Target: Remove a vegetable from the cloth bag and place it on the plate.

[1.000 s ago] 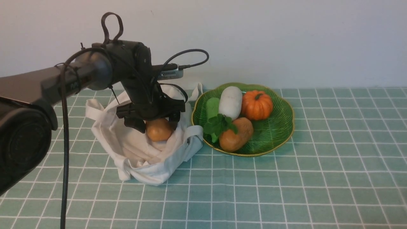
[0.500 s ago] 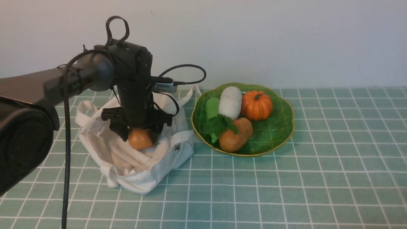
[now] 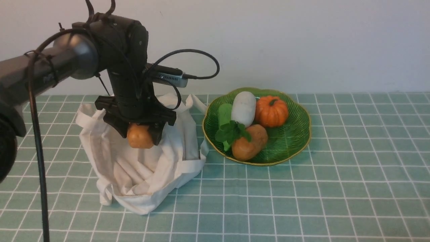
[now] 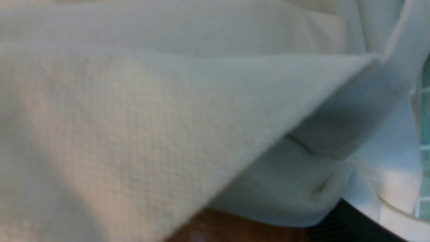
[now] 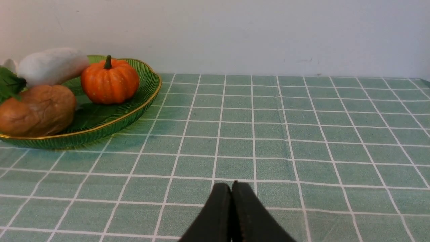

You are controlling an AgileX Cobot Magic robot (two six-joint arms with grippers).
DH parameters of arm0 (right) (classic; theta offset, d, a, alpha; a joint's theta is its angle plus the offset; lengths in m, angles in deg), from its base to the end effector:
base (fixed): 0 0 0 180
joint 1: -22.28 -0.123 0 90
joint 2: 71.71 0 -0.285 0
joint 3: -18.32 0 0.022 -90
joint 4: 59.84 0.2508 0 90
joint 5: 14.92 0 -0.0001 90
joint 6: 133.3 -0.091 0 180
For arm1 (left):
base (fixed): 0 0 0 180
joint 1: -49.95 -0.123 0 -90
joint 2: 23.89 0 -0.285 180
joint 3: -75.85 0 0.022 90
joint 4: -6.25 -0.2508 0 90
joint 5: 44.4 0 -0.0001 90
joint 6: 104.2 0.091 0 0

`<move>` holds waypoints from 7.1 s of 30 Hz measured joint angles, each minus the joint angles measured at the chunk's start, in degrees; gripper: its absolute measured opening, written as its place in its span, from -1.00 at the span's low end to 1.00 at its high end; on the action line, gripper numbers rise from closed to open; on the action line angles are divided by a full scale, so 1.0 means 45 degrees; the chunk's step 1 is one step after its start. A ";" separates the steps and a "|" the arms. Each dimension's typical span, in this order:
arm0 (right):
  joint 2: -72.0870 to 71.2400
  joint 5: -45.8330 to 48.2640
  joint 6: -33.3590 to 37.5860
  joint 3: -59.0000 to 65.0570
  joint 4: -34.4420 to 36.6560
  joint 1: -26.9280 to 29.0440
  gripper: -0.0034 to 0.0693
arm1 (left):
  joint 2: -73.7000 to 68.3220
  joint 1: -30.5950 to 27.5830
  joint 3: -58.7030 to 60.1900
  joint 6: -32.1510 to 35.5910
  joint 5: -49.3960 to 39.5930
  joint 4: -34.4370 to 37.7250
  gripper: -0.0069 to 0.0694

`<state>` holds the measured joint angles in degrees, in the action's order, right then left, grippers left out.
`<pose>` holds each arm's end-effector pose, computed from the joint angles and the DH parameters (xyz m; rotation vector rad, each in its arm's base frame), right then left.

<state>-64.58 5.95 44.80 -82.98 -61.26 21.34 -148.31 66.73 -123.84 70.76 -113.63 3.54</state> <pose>0.0529 0.0001 0.1723 0.0002 1.8622 0.0101 0.4021 -0.1170 0.2252 0.3316 3.0111 0.0369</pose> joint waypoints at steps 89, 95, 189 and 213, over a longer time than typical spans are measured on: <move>0.0000 0.0000 0.0000 0.0000 0.0000 0.0000 -0.95 | 0.2382 0.0244 0.5549 -0.3469 0.0475 0.0122 0.82; 0.0000 0.0000 0.0000 0.0000 0.0000 0.0000 -0.95 | 0.1700 0.0244 0.5549 -0.4860 0.1398 -0.0380 0.79; 0.0000 0.0000 0.0000 0.0000 0.0000 0.0000 -0.95 | -0.0289 0.4556 -1.0148 0.1975 -0.0635 0.0082 -0.83; 0.0000 0.0000 0.0000 0.0000 0.0000 0.0000 -0.95 | 1.3873 0.4556 1.2253 0.2645 0.8695 0.3429 -0.83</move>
<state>-64.58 5.95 44.80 -82.98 -61.26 21.34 -85.88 87.23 -68.70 82.67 -74.50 18.97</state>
